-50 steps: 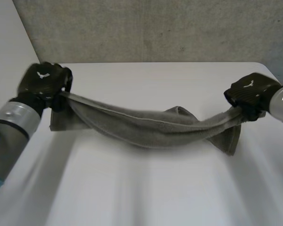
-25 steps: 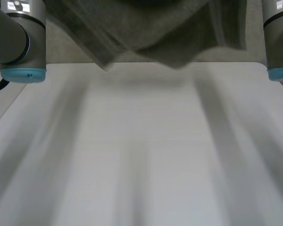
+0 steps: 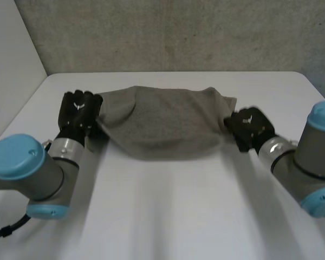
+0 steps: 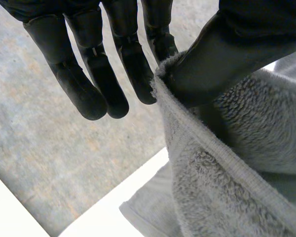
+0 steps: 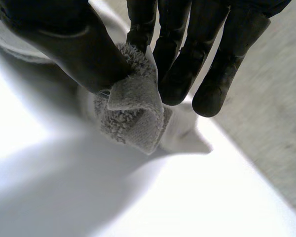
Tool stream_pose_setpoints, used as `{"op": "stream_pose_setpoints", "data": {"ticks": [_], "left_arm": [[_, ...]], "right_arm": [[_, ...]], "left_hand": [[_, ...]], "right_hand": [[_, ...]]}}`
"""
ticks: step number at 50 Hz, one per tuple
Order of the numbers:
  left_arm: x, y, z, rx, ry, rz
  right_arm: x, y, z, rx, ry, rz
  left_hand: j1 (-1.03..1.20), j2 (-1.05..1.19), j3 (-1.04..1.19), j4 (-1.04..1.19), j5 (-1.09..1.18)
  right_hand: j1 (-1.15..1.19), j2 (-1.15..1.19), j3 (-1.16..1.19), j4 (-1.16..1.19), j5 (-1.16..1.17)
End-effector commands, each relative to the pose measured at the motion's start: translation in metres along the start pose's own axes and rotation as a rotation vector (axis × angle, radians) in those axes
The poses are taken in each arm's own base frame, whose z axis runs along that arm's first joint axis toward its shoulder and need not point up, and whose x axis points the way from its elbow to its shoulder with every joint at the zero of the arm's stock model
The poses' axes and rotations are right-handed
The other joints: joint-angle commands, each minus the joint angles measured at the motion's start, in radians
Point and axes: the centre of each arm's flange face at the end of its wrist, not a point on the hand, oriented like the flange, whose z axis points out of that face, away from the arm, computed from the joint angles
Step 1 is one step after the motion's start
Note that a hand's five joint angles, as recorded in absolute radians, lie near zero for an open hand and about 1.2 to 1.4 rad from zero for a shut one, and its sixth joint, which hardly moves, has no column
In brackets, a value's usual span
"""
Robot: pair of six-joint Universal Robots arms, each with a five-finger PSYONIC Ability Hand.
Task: Fold the towel.
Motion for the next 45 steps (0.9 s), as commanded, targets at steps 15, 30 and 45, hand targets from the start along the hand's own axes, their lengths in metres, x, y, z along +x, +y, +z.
{"op": "stream_pose_setpoints", "data": {"ticks": [15, 30, 45], "left_arm": [[0.012, 0.034, -0.018, -0.095, 0.042, 0.196], [0.013, 0.040, -0.013, -0.059, 0.025, 0.273], [0.007, 0.031, -0.013, -0.042, 0.002, 0.273]], "right_arm": [[0.030, 0.025, -0.022, -0.082, 0.101, 0.021], [0.033, 0.034, -0.018, -0.032, 0.157, 0.015], [0.070, 0.039, -0.015, -0.018, 0.349, 0.092]], "left_hand": [[-0.699, -0.747, -0.787, -0.759, -0.901], [-0.764, -0.812, -0.852, -0.824, -0.967], [-0.764, -0.812, -0.852, -0.824, -0.967]], "right_hand": [[0.054, 0.082, 0.063, 0.059, 0.055], [0.054, 0.082, 0.063, 0.059, 0.055], [0.054, 0.082, 0.063, 0.059, 0.055]]}}
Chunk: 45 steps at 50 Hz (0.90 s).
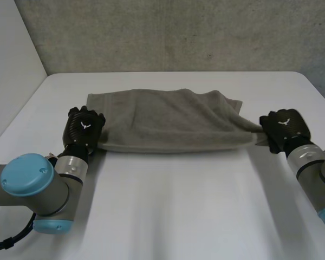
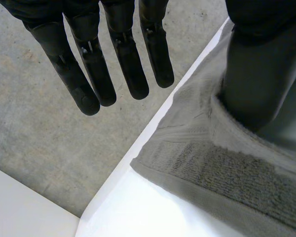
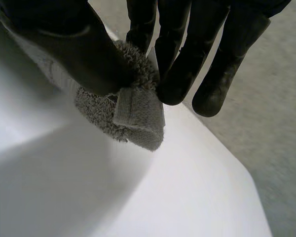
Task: Fold the towel.
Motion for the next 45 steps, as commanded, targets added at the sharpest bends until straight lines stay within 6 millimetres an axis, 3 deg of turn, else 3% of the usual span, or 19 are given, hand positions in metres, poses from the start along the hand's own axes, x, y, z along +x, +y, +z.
{"op": "stream_pose_setpoints", "data": {"ticks": [1, 9, 10, 11, 13, 25, 33, 36, 38, 40, 41, 43, 44, 45], "left_arm": [[-0.006, -0.007, -0.001, 0.014, -0.015, -0.001], [-0.008, -0.009, -0.001, 0.019, -0.015, -0.003], [-0.007, -0.009, -0.002, 0.020, -0.012, -0.004], [-0.007, -0.009, -0.002, 0.020, -0.012, -0.004], [-0.007, -0.010, -0.002, 0.021, -0.007, -0.004], [-0.013, -0.028, -0.003, 0.082, 0.033, 0.001], [-0.037, -0.050, -0.017, 0.071, 0.022, 0.001], [-0.052, -0.066, -0.026, 0.085, 0.007, 0.004], [-0.073, -0.082, -0.033, 0.115, -0.028, 0.008], [-0.084, -0.092, -0.037, 0.136, -0.051, 0.010], [-0.084, -0.092, -0.037, 0.136, -0.052, 0.010], [-0.103, -0.119, -0.049, 0.205, -0.096, 0.015], [-0.103, -0.120, -0.049, 0.205, -0.096, 0.015], [-0.112, -0.135, -0.054, 0.240, -0.116, 0.007]], "right_arm": [[0.022, 0.001, 0.006, 0.002, 0.103, 0.054], [0.023, 0.002, 0.006, -0.001, 0.106, 0.061], [0.023, 0.002, 0.006, 0.000, 0.105, 0.061], [0.023, 0.002, 0.006, 0.000, 0.105, 0.061], [0.023, 0.002, 0.006, -0.002, 0.104, 0.058], [0.027, -0.005, 0.008, 0.012, 0.112, 0.041], [0.040, -0.048, -0.015, 0.048, 0.075, -0.071], [0.044, -0.065, -0.029, 0.047, 0.036, -0.103], [0.048, -0.075, -0.036, 0.056, 0.031, -0.108], [0.061, -0.098, -0.053, 0.084, 0.054, -0.122], [0.061, -0.098, -0.053, 0.084, 0.055, -0.122], [0.075, -0.133, -0.072, 0.163, 0.103, -0.146], [0.075, -0.133, -0.072, 0.163, 0.103, -0.146], [0.082, -0.150, -0.081, 0.198, 0.125, -0.156]], "left_hand": [[-0.111, -0.114, -0.108, -0.125, -0.266], [-0.020, -0.023, -0.017, -0.034, -0.175], [0.137, 0.134, 0.140, 0.123, -0.019], [0.138, 0.136, 0.142, 0.125, -0.017], [0.585, 0.582, 0.588, 0.571, 0.430], [0.587, 0.585, 0.590, 0.574, 0.432], [0.587, 0.585, 0.590, 0.574, 0.432], [0.587, 0.585, 0.590, 0.574, 0.432], [0.587, 0.585, 0.590, 0.574, 0.432], [0.587, 0.585, 0.590, 0.574, 0.432], [0.587, 0.585, 0.590, 0.574, 0.432], [0.587, 0.585, 0.590, 0.574, 0.432], [0.587, 0.585, 0.590, 0.574, 0.432], [0.587, 0.585, 0.590, 0.574, 0.432]], "right_hand": [[0.054, 0.082, 0.063, 0.059, 0.055], [0.054, 0.082, 0.063, 0.059, 0.055], [0.054, 0.082, 0.063, 0.059, 0.055], [0.054, 0.082, 0.063, 0.059, 0.055], [0.054, 0.082, 0.063, 0.059, 0.055], [0.054, 0.082, 0.063, 0.059, 0.055], [0.054, 0.082, 0.063, 0.059, 0.055], [0.054, 0.082, 0.063, 0.059, 0.055], [0.054, 0.082, 0.063, 0.059, 0.055], [0.054, 0.082, 0.063, 0.059, 0.055], [0.054, 0.082, 0.063, 0.059, 0.055], [0.054, 0.082, 0.063, 0.059, 0.055], [0.054, 0.082, 0.063, 0.059, 0.055], [0.054, 0.082, 0.063, 0.059, 0.055]]}}
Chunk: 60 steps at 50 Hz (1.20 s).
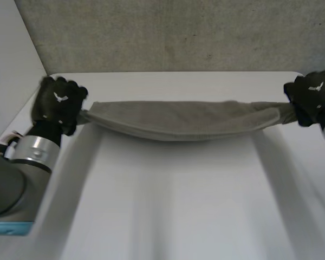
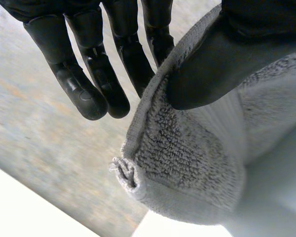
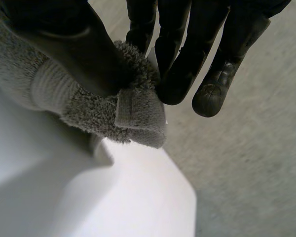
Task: Fold the towel.
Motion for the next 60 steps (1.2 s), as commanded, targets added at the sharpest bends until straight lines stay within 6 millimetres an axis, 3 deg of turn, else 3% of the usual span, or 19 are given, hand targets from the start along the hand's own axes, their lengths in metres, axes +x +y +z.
{"op": "stream_pose_setpoints", "data": {"ticks": [1, 3, 6, 10, 15, 20, 24, 27, 32, 35, 39, 42, 48, 50, 53, 55, 56, 58, 60], "left_arm": [[-0.046, -0.064, -0.017, 0.145, -0.096, -0.015], [-0.055, -0.080, -0.019, 0.182, -0.109, -0.044], [-0.066, -0.100, -0.020, 0.212, -0.114, -0.103], [-0.071, -0.105, -0.015, 0.187, -0.095, -0.141], [-0.048, -0.063, 0.012, 0.007, 0.003, -0.167], [-0.010, -0.003, 0.045, -0.237, 0.152, -0.163], [0.005, 0.017, 0.063, -0.299, 0.206, -0.108], [0.010, 0.023, 0.086, -0.284, 0.219, -0.027], [-0.012, -0.001, 0.131, -0.133, 0.122, 0.063], [-0.042, -0.037, 0.155, 0.017, -0.011, 0.087], [-0.088, -0.090, 0.170, 0.228, -0.290, 0.076], [-0.101, -0.109, 0.164, 0.306, -0.377, 0.015], [-0.085, -0.088, 0.152, 0.267, -0.326, -0.050], [-0.064, -0.062, 0.141, 0.184, -0.254, -0.060], [-0.050, -0.045, 0.134, 0.138, -0.203, -0.062], [-0.021, -0.013, 0.118, 0.063, -0.097, -0.065], [-0.021, -0.013, 0.118, 0.062, -0.097, -0.065], [0.007, 0.016, 0.099, 0.018, -0.009, -0.067], [0.019, 0.031, 0.089, 0.004, 0.022, -0.065]], "right_arm": [[0.035, -0.060, -0.030, 0.116, 0.080, -0.038], [0.051, -0.086, -0.041, 0.162, 0.112, -0.051], [0.060, -0.102, -0.045, 0.168, 0.101, -0.060], [0.058, -0.091, -0.032, 0.067, 0.030, -0.048], [0.034, -0.058, -0.008, -0.116, -0.126, -0.127], [0.003, -0.026, 0.016, -0.241, -0.233, -0.209], [-0.020, -0.011, 0.048, -0.279, -0.234, -0.244], [-0.025, -0.018, 0.077, -0.191, -0.164, -0.259], [-0.002, -0.058, 0.118, 0.089, 0.097, -0.271], [0.017, -0.089, 0.132, 0.335, 0.304, -0.247], [0.040, -0.120, 0.123, 0.558, 0.488, -0.232], [0.055, -0.141, 0.102, 0.651, 0.568, -0.233], [0.036, -0.111, 0.102, 0.476, 0.418, -0.227], [0.027, -0.097, 0.102, 0.406, 0.353, -0.226], [0.008, -0.072, 0.098, 0.305, 0.229, -0.226], [-0.014, -0.046, 0.093, 0.231, 0.119, -0.218], [-0.014, -0.046, 0.093, 0.231, 0.119, -0.218], [-0.026, -0.030, 0.091, 0.193, 0.071, -0.216], [-0.051, 0.004, 0.085, 0.108, -0.022, -0.204]], "left_hand": [[-0.071, -0.114, -0.146, -0.126, -0.258], [-0.071, -0.114, -0.146, -0.126, -0.258], [-0.071, -0.114, -0.146, -0.126, -0.258], [-0.071, -0.114, -0.146, -0.126, -0.258], [-0.071, -0.114, -0.146, -0.126, -0.258], [-0.071, -0.114, -0.146, -0.126, -0.258], [-0.071, -0.114, -0.146, -0.126, -0.258], [-0.071, -0.114, -0.146, -0.126, -0.258], [-0.071, -0.114, -0.146, -0.126, -0.258], [-0.071, -0.114, -0.146, -0.126, -0.258], [-0.071, -0.114, -0.146, -0.126, -0.258], [-0.071, -0.114, -0.146, -0.126, -0.258], [-0.071, -0.114, -0.146, -0.126, -0.258], [-0.071, -0.114, -0.146, -0.126, -0.258], [-0.071, -0.114, -0.146, -0.126, -0.258], [-0.071, -0.114, -0.146, -0.126, -0.258], [-0.071, -0.114, -0.146, -0.126, -0.258], [-0.071, -0.114, -0.146, -0.126, -0.258], [-0.071, -0.114, -0.146, -0.126, -0.258]], "right_hand": [[0.054, 0.082, 0.059, 0.059, 0.055], [0.054, 0.082, 0.059, 0.059, 0.055], [0.054, 0.082, 0.059, 0.059, 0.055], [0.054, 0.082, 0.059, 0.059, 0.055], [0.054, 0.082, 0.059, 0.059, 0.055], [0.054, 0.082, 0.059, 0.059, 0.055], [0.054, 0.082, 0.059, 0.059, 0.055], [0.054, 0.082, 0.059, 0.059, 0.055], [0.054, 0.082, 0.059, 0.059, 0.055], [0.054, 0.082, 0.059, 0.059, 0.055], [0.054, 0.082, 0.059, 0.059, 0.055], [0.054, 0.082, 0.059, 0.059, 0.055], [0.054, 0.082, 0.059, 0.059, 0.055], [0.054, 0.082, 0.059, 0.059, 0.055], [0.054, 0.082, 0.059, 0.059, 0.055], [0.054, 0.082, 0.059, 0.059, 0.055], [0.054, 0.082, 0.059, 0.059, 0.055], [0.054, 0.082, 0.059, 0.059, 0.055], [0.054, 0.082, 0.059, 0.059, 0.055]]}}
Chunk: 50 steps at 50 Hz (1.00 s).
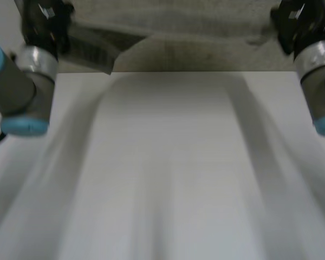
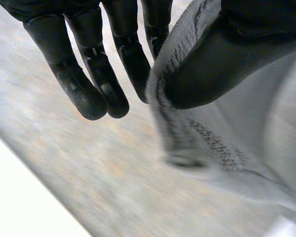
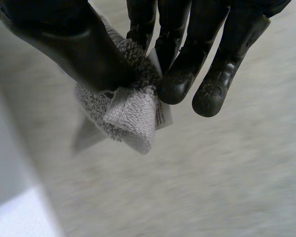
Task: Fold the towel.
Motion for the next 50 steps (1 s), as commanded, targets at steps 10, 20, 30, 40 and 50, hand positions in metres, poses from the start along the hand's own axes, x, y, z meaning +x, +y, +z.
{"op": "stream_pose_setpoints", "data": {"ticks": [10, 20, 30, 40, 50], "left_arm": [[0.082, 0.118, -0.115, -0.202, 0.260, 0.031], [0.046, 0.092, -0.137, -0.217, 0.254, 0.148], [0.016, 0.031, -0.165, -0.167, 0.286, 0.112], [0.002, 0.011, -0.170, -0.172, 0.284, -0.021], [0.035, 0.070, -0.113, -0.202, 0.343, -0.032]], "right_arm": [[-0.123, 0.101, -0.089, -0.339, -0.451, 0.070], [-0.065, 0.080, -0.103, -0.354, -0.348, 0.066], [0.001, 0.053, -0.139, -0.476, -0.382, 0.107], [0.018, 0.058, -0.136, -0.500, -0.448, 0.128], [-0.027, 0.093, -0.072, -0.497, -0.486, 0.154]], "left_hand": [[-0.071, -0.115, -0.151, -0.126, -0.262], [-0.071, -0.115, -0.151, -0.126, -0.262], [-0.071, -0.115, -0.151, -0.126, -0.262], [-0.071, -0.115, -0.151, -0.126, -0.262], [-0.071, -0.115, -0.151, -0.126, -0.262]], "right_hand": [[0.051, 0.082, 0.053, 0.058, 0.052], [0.051, 0.082, 0.053, 0.058, 0.052], [0.051, 0.082, 0.053, 0.058, 0.052], [0.051, 0.082, 0.053, 0.058, 0.052], [0.051, 0.082, 0.053, 0.058, 0.052]]}}
